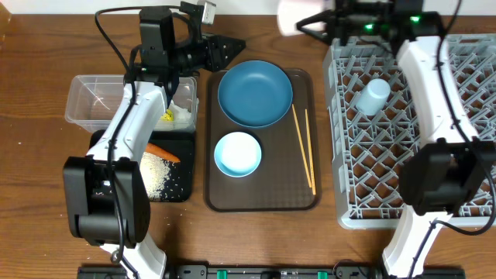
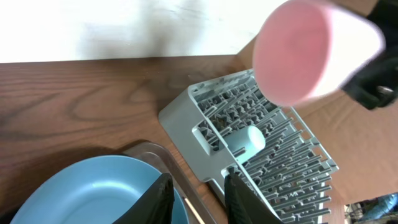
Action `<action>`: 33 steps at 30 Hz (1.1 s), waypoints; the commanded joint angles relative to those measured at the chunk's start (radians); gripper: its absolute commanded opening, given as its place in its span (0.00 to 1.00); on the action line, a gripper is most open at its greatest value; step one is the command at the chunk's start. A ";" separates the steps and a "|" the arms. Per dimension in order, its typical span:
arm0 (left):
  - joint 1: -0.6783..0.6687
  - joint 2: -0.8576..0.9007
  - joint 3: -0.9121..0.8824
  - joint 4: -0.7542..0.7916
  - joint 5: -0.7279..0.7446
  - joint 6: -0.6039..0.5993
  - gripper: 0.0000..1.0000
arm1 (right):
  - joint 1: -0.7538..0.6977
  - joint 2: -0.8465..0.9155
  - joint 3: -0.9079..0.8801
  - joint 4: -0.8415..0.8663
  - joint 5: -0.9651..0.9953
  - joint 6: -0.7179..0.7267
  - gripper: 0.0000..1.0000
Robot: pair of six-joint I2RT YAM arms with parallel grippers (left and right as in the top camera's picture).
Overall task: Sort waste into correct bins and load items into the dishwasher rack
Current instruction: 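Close the right gripper on the pink cup and open the left gripper, then carry the pink cup with the right gripper over the dish rack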
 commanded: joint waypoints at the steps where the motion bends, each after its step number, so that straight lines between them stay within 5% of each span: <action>1: -0.002 0.013 -0.005 -0.004 -0.029 0.021 0.29 | -0.057 -0.063 0.020 -0.066 0.245 0.081 0.34; 8: -0.003 0.013 -0.005 -0.007 -0.077 0.020 0.29 | -0.101 -0.140 0.020 -0.304 0.862 0.170 0.34; 12: -0.009 0.013 -0.005 -0.013 -0.112 0.020 0.29 | -0.101 -0.165 0.020 -0.425 1.025 0.200 0.31; 33: -0.054 0.013 -0.005 -0.039 -0.185 0.020 0.28 | -0.243 -0.077 0.019 -0.514 1.085 0.210 0.27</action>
